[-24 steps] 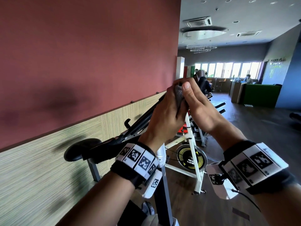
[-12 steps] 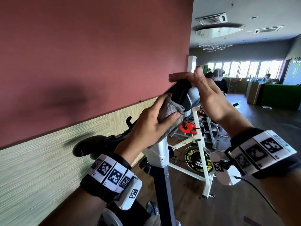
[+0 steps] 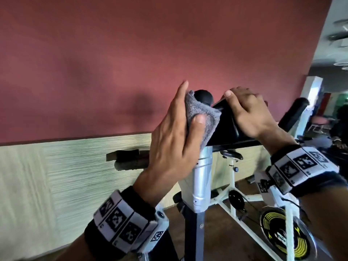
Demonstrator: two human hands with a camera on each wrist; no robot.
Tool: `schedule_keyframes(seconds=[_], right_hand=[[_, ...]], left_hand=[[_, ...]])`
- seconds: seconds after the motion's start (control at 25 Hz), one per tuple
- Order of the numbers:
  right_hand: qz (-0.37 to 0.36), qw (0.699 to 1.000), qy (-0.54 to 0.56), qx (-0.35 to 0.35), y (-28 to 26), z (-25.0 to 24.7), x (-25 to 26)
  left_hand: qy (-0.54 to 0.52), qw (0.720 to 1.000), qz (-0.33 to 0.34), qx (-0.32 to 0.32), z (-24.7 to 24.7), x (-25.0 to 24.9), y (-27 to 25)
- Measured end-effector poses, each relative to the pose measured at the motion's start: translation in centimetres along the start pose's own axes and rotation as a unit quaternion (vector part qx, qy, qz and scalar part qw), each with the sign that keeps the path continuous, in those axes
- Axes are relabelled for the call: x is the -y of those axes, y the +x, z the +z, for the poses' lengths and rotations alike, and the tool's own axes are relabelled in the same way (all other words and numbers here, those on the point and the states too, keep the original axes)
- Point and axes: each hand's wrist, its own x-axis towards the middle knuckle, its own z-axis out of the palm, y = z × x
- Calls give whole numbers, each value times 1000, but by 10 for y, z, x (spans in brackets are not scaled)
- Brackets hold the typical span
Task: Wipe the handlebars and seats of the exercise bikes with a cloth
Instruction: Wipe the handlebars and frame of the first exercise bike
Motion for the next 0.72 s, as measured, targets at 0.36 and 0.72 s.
schedule_keyframes(seconds=[0.36, 0.72], right_hand=[[-7, 998, -5, -54, -3, 17, -6], [-5, 997, 0, -74, -6, 19, -7]], left_hand=[[167, 978, -40, -120, 21, -22, 7], [202, 973, -1, -109, 23, -15, -5]])
